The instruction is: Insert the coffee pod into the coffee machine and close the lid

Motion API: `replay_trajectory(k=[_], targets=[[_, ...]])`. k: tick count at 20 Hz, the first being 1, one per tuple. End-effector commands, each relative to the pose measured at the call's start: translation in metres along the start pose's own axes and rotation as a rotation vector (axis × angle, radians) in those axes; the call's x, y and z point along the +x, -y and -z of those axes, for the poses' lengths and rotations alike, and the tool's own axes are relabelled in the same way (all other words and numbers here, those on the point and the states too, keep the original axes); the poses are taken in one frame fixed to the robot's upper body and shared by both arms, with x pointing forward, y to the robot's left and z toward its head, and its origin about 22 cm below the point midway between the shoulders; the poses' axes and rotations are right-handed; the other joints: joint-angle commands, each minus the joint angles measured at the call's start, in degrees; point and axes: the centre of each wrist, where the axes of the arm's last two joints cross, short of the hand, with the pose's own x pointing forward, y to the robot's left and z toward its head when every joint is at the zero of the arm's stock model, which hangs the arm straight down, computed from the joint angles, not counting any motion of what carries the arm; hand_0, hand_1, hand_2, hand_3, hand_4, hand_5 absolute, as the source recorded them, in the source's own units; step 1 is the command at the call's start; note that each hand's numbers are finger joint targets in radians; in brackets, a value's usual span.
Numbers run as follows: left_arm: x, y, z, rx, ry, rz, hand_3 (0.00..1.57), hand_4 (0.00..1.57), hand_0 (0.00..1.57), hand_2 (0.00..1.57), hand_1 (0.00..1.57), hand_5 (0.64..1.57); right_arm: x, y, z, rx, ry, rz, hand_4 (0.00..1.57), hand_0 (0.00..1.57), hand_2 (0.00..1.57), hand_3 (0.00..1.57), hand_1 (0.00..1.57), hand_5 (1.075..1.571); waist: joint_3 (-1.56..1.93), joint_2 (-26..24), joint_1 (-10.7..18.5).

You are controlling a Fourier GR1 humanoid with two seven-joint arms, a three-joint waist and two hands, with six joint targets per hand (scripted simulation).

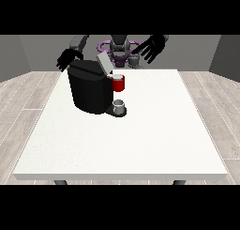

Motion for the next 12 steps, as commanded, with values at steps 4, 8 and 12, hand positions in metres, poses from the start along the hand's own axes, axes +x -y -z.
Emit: replay_trajectory(k=[4, 8, 12], targets=[[-0.066, 0.073, -0.040, -0.034, -0.043, -0.395, 0.00, 0.00, 0.00, 0.00, 0.00, 1.571, -0.024, 0.032, -0.019, -0.093, -0.058, -0.007, 0.45, 0.00, 0.00, 0.00, 0.00, 1.571, 0.03, -9.40, 8.15], [-0.087, 0.092, -0.060, 0.046, -0.115, -0.448, 0.00, 0.19, 0.00, 0.00, 0.00, 1.571, -0.015, 0.022, -0.030, 0.024, -0.049, -0.083, 0.36, 0.00, 0.00, 0.00, 0.00, 1.571, 0.00, -12.09, 4.96], [-0.117, 0.097, -0.088, 0.045, -0.145, -0.553, 0.00, 0.09, 0.00, 0.00, 0.00, 1.571, 0.027, 0.032, -0.005, 0.103, -0.001, -0.060, 0.37, 0.00, 0.00, 0.00, 0.00, 1.571, -0.01, -14.17, 7.64]])
